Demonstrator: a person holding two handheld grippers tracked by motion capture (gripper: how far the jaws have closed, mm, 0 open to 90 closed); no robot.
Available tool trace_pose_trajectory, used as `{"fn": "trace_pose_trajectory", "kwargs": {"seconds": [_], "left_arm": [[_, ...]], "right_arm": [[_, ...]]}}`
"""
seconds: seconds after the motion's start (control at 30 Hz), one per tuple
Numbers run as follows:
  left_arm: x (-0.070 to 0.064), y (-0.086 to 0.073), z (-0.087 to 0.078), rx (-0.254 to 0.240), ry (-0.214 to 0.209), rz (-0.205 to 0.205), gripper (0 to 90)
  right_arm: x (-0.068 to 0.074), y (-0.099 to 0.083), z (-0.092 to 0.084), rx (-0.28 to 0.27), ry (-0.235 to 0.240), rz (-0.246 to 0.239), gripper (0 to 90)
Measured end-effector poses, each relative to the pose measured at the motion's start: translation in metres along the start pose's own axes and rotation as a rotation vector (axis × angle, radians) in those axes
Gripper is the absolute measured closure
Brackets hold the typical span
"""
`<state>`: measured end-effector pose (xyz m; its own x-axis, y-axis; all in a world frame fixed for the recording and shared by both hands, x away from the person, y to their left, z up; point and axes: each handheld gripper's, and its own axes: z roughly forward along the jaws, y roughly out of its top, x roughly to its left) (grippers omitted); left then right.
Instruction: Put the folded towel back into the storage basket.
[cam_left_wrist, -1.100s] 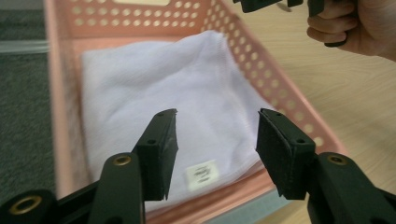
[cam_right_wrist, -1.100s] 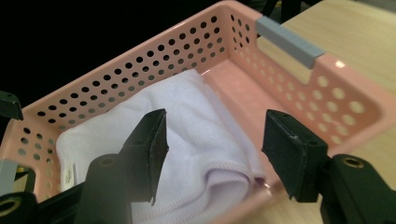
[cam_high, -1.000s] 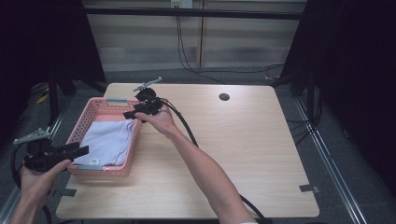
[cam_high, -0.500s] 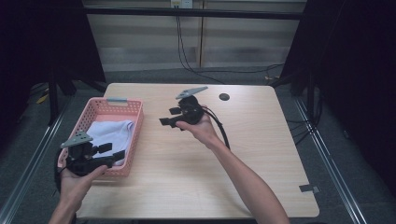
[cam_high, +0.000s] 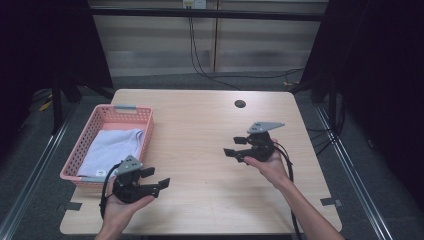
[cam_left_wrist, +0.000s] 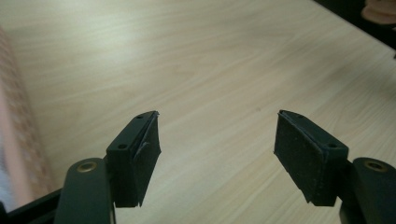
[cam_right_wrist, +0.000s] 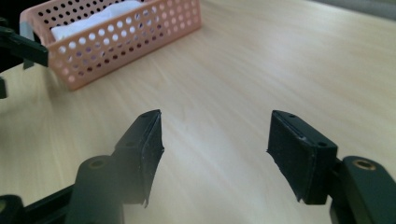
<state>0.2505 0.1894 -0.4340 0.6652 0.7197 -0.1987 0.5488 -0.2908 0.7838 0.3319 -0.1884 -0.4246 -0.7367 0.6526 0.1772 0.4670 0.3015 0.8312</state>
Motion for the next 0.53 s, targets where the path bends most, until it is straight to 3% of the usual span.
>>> {"fn": "trace_pose_trajectory", "kwargs": {"seconds": [0.13,0.2,0.27,0.33,0.4,0.47,0.5,0.53], "left_arm": [[-0.016,-0.009,0.010,0.035,-0.010,0.006,29.7],[-0.025,-0.015,0.012,0.065,0.011,0.011,29.6],[-0.032,-0.025,0.014,0.096,-0.007,0.047,28.8],[-0.033,-0.035,0.020,0.095,-0.021,0.010,28.4],[-0.033,-0.039,0.025,0.141,-0.017,0.014,27.9],[-0.034,-0.039,0.026,0.139,-0.027,0.014,24.8],[-0.035,-0.038,0.026,0.125,-0.023,0.036,24.8],[-0.036,-0.037,0.026,0.119,-0.013,0.044,23.6]], "right_arm": [[-0.001,-0.025,-0.028,0.008,-0.040,0.018,35.0],[0.001,-0.039,-0.043,0.020,-0.072,0.021,33.5],[0.004,-0.054,-0.058,0.029,-0.096,0.021,33.0],[0.006,-0.072,-0.072,0.024,-0.113,0.054,32.5],[0.007,-0.089,-0.079,0.028,-0.133,0.069,32.4],[0.006,-0.094,-0.081,0.032,-0.133,0.076,31.6],[0.005,-0.098,-0.082,0.050,-0.137,0.079,29.6],[0.003,-0.103,-0.087,0.044,-0.185,0.078,29.2]]}}
